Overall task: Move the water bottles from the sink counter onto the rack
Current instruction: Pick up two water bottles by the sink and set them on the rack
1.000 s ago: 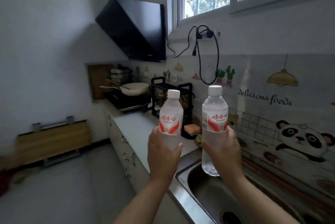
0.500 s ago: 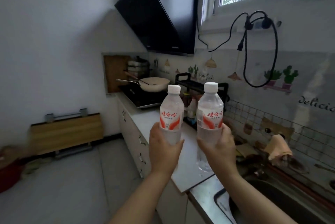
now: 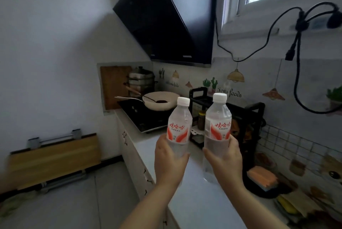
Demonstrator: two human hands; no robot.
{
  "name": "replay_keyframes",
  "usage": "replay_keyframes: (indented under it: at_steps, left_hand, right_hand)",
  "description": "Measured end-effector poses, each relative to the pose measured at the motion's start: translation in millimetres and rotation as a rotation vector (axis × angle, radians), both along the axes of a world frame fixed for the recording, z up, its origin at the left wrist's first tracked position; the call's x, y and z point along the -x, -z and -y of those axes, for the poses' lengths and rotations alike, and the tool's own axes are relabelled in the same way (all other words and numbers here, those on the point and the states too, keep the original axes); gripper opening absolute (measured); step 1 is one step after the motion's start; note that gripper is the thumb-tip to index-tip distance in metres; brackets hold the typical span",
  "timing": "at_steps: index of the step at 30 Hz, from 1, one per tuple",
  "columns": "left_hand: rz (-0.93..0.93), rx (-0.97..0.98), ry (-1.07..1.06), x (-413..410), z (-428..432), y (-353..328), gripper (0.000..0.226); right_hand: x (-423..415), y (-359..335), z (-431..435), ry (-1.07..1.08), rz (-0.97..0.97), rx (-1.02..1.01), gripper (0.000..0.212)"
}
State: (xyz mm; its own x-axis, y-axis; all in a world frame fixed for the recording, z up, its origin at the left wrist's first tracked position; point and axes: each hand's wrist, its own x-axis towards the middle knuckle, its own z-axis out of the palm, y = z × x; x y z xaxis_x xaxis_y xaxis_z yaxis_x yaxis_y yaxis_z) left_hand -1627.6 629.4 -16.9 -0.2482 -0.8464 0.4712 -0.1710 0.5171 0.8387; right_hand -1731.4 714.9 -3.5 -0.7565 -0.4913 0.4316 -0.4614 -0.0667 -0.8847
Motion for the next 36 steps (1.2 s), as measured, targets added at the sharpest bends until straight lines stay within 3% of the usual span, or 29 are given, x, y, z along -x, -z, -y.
replay_keyframes:
  at_steps: [8,23,36]
  left_hand:
    - [-0.02,-0.035,0.121,62,104,-3,0.079]
    - [0.008,-0.055,0.486,166,326,-7,0.075]
    - [-0.087,0.009,0.689,266,406,-54,0.066]
  right_hand:
    - [52,-1,96,0.082,0.037,-0.005,0.065]
    - [128,2,286,0.518,0.009,-0.058,0.069]
    - [209,-43,364,0.649,-0.074,0.016,0.07]
